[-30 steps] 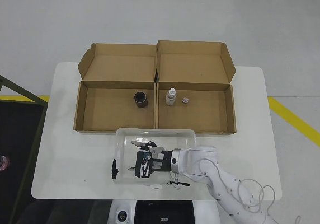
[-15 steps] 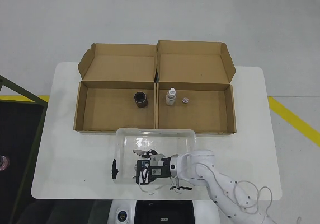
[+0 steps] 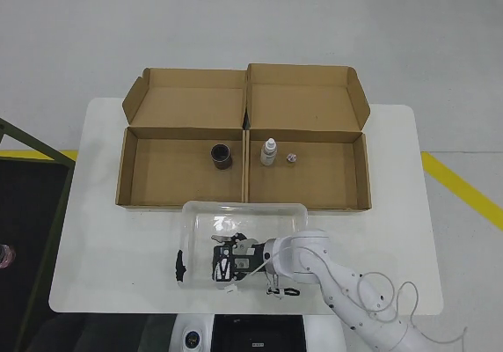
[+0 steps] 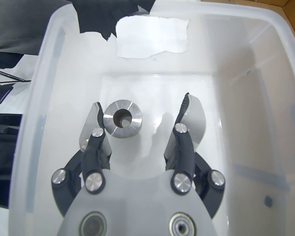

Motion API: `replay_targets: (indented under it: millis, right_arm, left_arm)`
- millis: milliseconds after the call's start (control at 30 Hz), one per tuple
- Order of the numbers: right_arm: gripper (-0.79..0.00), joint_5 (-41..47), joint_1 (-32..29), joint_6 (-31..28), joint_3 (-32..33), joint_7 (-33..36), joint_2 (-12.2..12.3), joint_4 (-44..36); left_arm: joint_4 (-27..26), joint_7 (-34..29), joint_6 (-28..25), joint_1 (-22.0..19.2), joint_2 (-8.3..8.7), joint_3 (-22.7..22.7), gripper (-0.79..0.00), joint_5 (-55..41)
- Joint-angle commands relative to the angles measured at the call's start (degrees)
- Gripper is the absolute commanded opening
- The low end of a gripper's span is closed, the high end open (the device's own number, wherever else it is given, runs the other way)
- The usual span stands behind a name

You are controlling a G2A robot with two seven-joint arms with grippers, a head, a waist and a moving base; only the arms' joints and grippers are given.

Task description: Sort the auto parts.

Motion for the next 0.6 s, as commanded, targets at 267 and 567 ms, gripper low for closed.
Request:
replay_targets:
  millis: [267,567]
  right_arm:
    - [-0.489,0.89,1.61,0.45,-0.95,-0.27,-0.17,2.01]
    - [-0.785,3.61,2.20,0.42,0.38,-2.02,0.11,0.91]
  left_arm:
    - [0.00,0.00,0.00,0.00,0.00,0.00,0.000,0.00]
    - [0.00,0.00,0.00,0.00,0.00,0.00,0.000,0.00]
